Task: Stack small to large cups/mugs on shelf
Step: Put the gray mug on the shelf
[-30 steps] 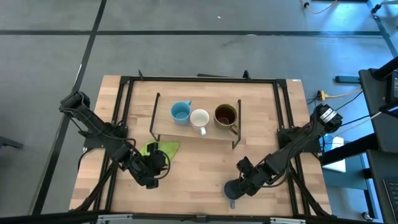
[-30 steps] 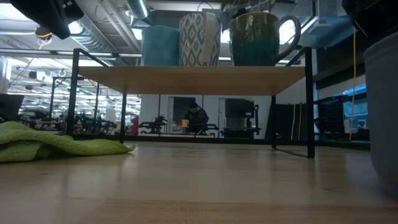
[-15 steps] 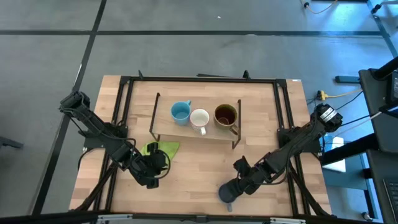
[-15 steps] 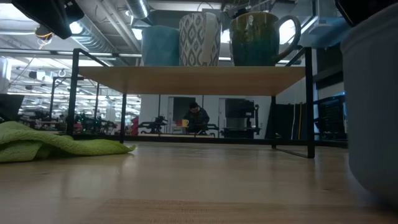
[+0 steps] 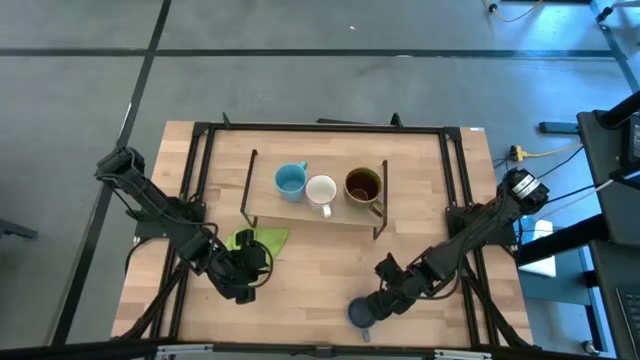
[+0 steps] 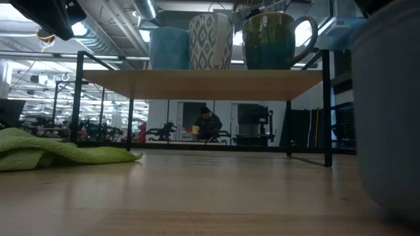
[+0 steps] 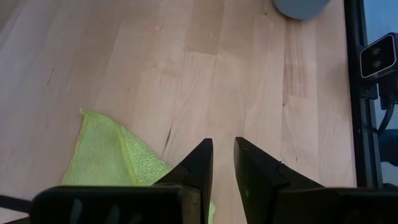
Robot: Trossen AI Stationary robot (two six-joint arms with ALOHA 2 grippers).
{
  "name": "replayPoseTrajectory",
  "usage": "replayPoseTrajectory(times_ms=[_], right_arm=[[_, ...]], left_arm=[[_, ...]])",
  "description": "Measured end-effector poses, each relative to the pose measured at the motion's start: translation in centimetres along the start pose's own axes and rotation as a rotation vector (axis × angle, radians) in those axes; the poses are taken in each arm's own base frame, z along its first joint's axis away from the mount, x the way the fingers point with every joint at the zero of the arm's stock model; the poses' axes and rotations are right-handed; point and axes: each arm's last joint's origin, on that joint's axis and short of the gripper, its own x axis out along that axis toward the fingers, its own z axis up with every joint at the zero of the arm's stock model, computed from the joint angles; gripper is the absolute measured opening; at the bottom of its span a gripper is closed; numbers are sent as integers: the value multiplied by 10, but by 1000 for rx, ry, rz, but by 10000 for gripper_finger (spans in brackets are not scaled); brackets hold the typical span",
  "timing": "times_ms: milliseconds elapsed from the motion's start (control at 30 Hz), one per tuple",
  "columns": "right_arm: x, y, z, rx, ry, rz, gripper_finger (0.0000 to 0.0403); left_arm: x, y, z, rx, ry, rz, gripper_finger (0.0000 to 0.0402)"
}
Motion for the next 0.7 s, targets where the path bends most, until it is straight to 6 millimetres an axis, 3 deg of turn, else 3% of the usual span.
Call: replayPoseTrajectory(times_ms=[233, 467, 600, 700], right_arm=[[10, 9, 1, 5, 7, 82, 81], [27, 16, 16, 12, 6, 115, 81], [20, 16, 19, -14, -63, 68, 81], [3, 30, 19, -56, -129, 120, 80]], left_arm=[[-1, 0, -3, 6, 10, 10, 61], [-2, -1, -3, 5, 9, 6, 61], [-2, -3, -4, 5, 11, -8, 61], [-3, -4, -4, 5, 10, -16, 61]])
